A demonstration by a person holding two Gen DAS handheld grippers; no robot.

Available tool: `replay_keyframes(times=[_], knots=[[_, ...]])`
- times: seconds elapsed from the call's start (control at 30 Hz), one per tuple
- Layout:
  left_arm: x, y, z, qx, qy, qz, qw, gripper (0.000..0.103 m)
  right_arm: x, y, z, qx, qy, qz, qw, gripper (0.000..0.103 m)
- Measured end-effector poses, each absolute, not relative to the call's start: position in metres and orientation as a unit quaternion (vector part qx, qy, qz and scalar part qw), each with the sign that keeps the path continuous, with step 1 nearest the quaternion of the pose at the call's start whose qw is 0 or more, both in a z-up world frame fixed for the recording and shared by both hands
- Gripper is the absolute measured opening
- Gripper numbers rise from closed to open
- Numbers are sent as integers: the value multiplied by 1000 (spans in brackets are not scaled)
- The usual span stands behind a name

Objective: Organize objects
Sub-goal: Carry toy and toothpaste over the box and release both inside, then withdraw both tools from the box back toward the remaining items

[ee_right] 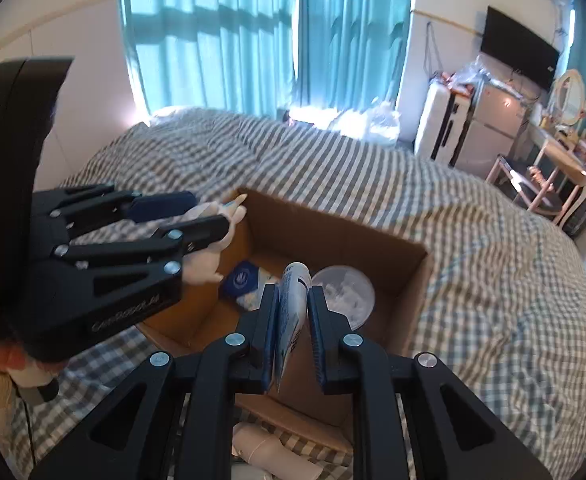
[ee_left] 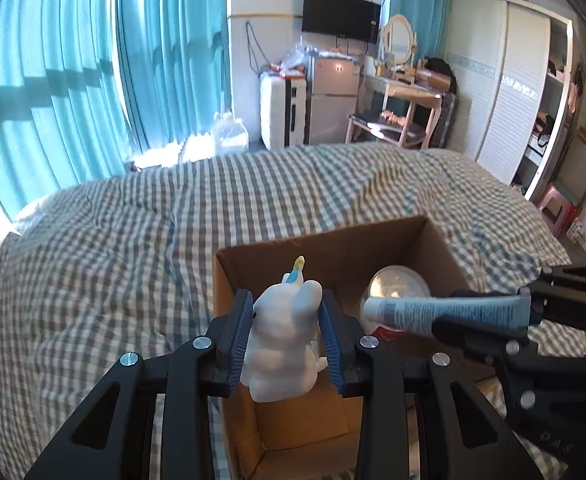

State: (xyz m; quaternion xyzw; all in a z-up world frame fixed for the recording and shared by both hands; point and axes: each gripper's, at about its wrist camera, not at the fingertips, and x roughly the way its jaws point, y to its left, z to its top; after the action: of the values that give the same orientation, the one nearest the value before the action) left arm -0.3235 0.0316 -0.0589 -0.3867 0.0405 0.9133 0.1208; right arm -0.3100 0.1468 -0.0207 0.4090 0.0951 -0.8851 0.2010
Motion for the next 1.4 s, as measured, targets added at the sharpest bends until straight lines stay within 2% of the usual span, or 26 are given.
replay_keyframes(times=[0.2,0.53,0.93,1.0,1.07,1.13,1.27,1.37,1.4], knots=[[-344,38,-89,-412,45,901,131,34,-326,151,-64,446,74,-858,243,15],[-361,42,-112,-430,56,892,132,34,-334,158,-92,468,72,-840,263,16],[-356,39,-110,-423,47,895,134,36,-329,176,-68,442,48,-861,247,17],[-354,38,-106,-420,46,896,135,40,-328,183,-59,432,37,-868,241,20],[-350,38,-99,-415,46,898,136,55,-332,189,-50,424,30,-875,233,26],[-345,39,-92,-408,47,901,138,61,-331,194,-42,417,22,-880,228,28],[-331,43,-74,-393,50,908,134,81,-319,204,-26,407,16,-889,210,34],[-320,42,-60,-385,48,912,131,88,-302,208,-16,399,19,-895,197,40],[-316,41,-56,-383,49,914,129,89,-297,208,-10,397,21,-897,193,46]])
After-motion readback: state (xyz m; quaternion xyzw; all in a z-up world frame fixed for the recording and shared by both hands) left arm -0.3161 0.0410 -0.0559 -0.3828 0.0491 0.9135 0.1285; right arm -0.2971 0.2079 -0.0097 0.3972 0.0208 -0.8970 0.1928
